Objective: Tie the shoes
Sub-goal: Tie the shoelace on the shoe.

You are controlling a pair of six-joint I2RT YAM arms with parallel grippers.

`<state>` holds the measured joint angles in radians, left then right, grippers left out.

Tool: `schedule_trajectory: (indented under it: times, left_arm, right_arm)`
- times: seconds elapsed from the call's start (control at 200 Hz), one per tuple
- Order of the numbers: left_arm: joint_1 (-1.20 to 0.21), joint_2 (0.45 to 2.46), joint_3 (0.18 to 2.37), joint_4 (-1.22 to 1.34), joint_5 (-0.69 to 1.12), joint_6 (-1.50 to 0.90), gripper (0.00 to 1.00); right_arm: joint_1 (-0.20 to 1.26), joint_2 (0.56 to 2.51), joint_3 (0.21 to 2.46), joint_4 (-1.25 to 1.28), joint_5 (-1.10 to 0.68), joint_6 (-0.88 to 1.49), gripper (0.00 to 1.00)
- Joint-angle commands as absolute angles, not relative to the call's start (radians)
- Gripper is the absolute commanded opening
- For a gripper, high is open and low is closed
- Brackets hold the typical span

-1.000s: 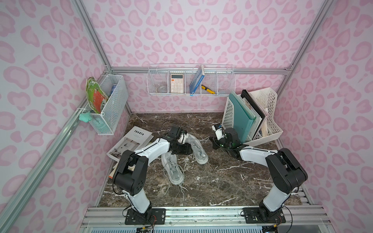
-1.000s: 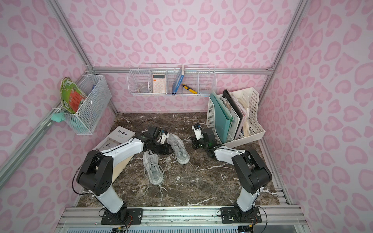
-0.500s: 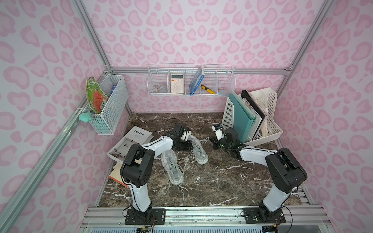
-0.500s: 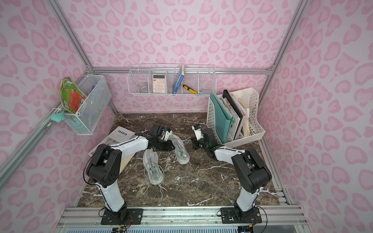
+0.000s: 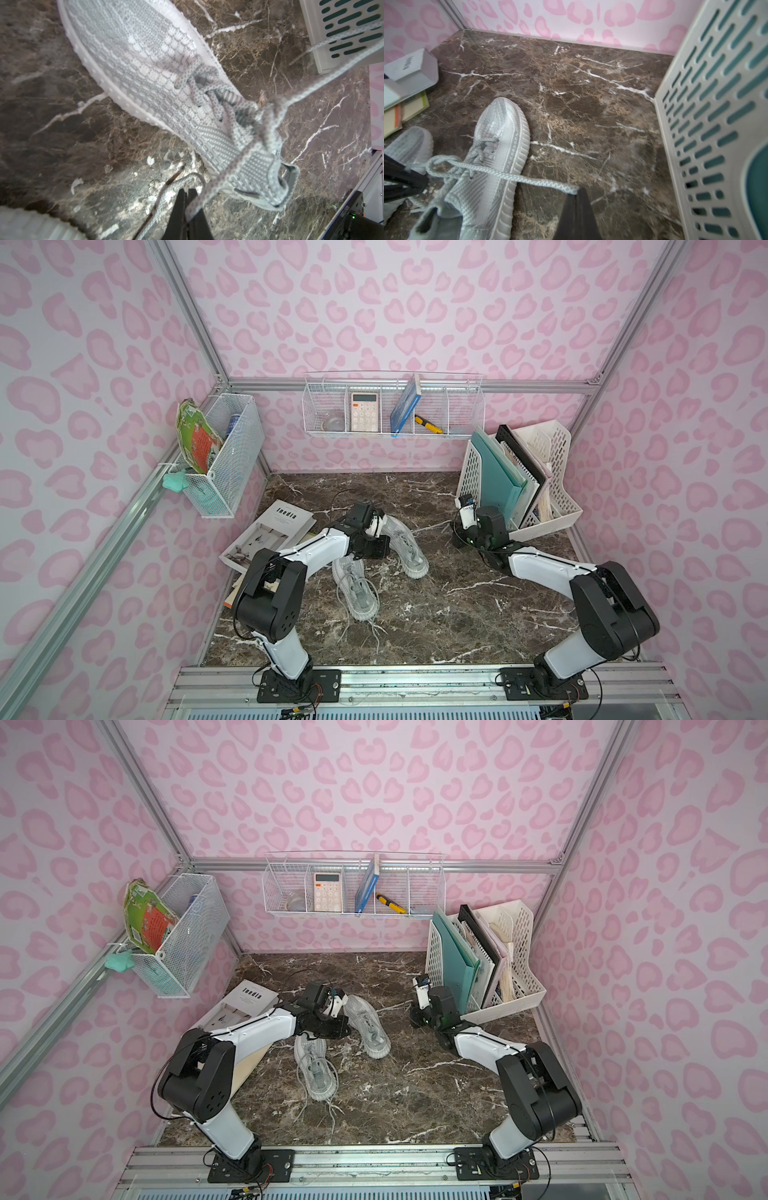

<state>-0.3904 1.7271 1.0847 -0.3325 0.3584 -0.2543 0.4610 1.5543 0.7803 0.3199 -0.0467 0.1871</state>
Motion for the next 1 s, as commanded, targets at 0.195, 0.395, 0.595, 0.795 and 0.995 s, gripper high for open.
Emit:
schedule_trajectory:
  times: [0.195,0.395,0.595,0.795,0.995]
  left_arm:
    - [-0.365,1.784,1.122,-0.426,0.323,-0.269,0.0]
    - [-0.323,1.822,1.116,-0.437,0.352,-0.288,0.0]
    - [-0.321,1.823,1.144,-0.428,0.418,-0.278,0.0]
    - [-0.322,1.775,1.199,-0.403,0.506,-0.279,0.0]
    - [-0.324,1.766,1.262,-0.428,0.517,-0.246,0.0]
  right_arm:
    - [0.434,1.477,0.659,0.272,0.138,0.276,0.0]
    - [0.409,1.474,0.634,0.276,0.144,0.303,0.0]
    - [0.411,1.465,0.621,0.272,0.105,0.304,0.0]
    - [0.507,1.465,0.635,0.225,0.094,0.258,0.0]
    - [0.538,1.423,0.618,0.22,-0.028,0.183,0.28]
